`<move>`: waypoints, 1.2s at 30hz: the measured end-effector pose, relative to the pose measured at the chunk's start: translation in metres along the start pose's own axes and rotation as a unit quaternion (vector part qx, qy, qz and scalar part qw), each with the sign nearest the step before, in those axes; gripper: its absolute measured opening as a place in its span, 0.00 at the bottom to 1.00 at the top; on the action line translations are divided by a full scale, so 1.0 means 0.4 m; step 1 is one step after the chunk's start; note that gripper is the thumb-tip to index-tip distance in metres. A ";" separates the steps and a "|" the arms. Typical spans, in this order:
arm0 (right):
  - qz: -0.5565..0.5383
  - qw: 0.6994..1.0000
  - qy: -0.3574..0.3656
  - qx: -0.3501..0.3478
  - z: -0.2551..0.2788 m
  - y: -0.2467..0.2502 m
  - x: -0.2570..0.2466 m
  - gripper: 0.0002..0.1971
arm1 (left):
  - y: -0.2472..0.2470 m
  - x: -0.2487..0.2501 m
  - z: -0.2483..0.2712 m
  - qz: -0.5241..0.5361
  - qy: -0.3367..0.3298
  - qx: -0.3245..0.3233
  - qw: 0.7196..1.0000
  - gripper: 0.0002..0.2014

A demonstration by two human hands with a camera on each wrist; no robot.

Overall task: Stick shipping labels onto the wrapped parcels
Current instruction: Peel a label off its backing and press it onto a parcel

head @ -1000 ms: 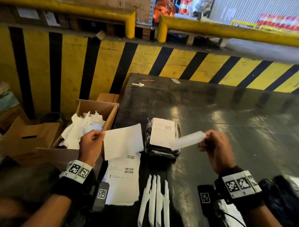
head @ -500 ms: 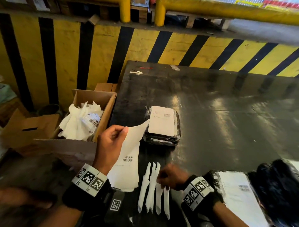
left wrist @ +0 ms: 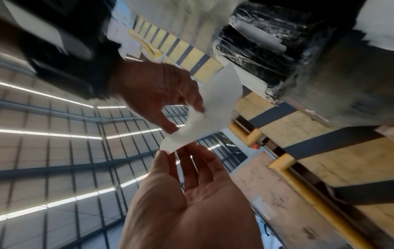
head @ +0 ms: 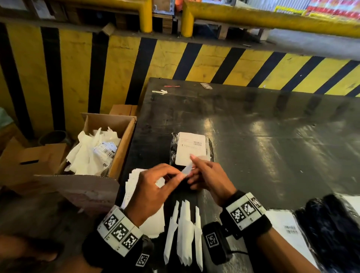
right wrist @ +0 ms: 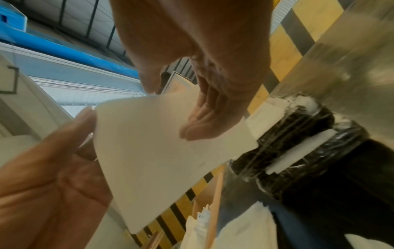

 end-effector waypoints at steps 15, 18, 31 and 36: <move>-0.049 0.984 0.168 0.040 -0.034 0.092 -0.070 0.04 | 0.035 -0.134 -0.065 0.091 0.219 0.081 0.968 0.14; -0.022 0.991 0.125 0.034 -0.035 0.101 -0.004 0.04 | 0.000 -0.192 -0.072 0.115 0.311 0.020 0.943 0.03; 0.144 0.983 0.041 0.103 -0.235 0.220 0.035 0.09 | -0.084 -0.259 -0.296 -0.045 0.291 0.017 0.956 0.04; 0.176 0.979 0.006 0.106 -0.343 0.251 0.060 0.13 | -0.115 -0.318 -0.388 -0.108 0.312 0.013 0.944 0.06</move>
Point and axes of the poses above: each hand's wrist, its own z-axis away from the middle knuckle, its own y-axis out of the back of the hand, x = y × z, the point moved 7 cm from there along -z, towards the middle knuckle, and after that the axes turned 13 degrees about y, right-handed, at the moved point
